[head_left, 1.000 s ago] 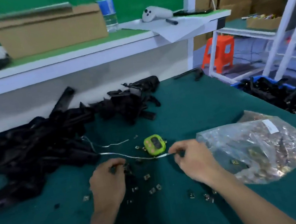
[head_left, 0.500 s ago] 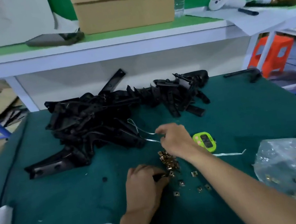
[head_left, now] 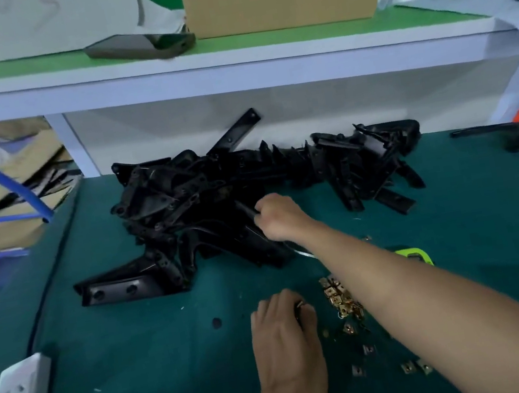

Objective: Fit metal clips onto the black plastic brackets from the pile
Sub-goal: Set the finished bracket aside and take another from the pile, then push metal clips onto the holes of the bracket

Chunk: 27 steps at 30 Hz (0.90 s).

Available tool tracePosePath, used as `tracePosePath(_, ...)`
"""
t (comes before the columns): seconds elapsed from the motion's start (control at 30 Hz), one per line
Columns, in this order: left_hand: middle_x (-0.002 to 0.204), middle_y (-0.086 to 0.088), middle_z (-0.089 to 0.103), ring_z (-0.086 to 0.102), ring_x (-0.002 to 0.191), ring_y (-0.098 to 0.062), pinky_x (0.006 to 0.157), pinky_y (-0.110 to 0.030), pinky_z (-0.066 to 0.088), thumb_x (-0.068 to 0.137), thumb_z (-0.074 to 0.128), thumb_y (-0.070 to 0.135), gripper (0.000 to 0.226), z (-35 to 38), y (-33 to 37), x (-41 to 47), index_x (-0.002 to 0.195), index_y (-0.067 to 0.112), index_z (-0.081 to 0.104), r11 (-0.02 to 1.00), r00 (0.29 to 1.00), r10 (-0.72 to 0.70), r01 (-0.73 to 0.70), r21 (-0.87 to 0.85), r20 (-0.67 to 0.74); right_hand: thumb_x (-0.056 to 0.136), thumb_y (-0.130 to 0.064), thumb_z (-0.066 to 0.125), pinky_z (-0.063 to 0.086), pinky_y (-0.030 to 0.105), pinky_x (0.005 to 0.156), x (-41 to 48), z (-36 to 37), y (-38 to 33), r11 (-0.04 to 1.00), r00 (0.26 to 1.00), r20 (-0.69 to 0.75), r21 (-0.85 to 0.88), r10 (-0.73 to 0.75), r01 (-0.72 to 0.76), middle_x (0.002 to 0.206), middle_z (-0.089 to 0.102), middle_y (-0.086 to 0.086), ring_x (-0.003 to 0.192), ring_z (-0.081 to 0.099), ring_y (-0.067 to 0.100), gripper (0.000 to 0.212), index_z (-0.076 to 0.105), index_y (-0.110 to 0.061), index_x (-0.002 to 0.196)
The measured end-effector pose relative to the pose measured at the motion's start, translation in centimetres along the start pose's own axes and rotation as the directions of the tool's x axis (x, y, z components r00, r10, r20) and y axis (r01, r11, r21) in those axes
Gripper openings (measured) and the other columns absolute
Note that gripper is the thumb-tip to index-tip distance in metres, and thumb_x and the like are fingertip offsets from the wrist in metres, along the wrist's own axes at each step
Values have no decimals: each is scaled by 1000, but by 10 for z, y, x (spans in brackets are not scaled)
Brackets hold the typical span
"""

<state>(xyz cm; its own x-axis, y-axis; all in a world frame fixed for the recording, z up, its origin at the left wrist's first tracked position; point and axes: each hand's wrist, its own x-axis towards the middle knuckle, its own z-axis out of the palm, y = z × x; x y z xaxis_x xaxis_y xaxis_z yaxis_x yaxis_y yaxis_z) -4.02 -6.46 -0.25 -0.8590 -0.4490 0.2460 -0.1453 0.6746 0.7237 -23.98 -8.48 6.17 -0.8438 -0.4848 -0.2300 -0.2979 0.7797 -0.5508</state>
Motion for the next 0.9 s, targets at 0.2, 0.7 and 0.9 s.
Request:
tracePosePath(0.2,73,20,44,42,86,-1,72,-27,34,101,52,25,24,-2,-2,-1,79,32,47,999,999,36,-36,-2,38,93,-14,46,39,34,53,-42,-40,21,999,923,-385,-26,15,-27,75,62,1,67,59,26,16,56,-21,82)
tracePosePath(0.7,104,17,75,49,99,-7,87,-20,30,70,89,11,42,12,12,-10,107,27,79,973,978,200,-205,107,58,67,-4,70,41,12,60,-234,-29,172,941,907,-393,338,153,-13,64,61,-15,63,57,-5,29,69,-30,80)
tracePosePath(0.9,93,20,72,53,97,-9,86,-25,36,77,78,38,19,36,46,-19,96,33,78,915,898,340,-385,123,279,80,-6,66,48,38,70,-258,-16,190,992,858,-498,31,123,-125,82,53,-7,76,55,18,24,59,-26,93)
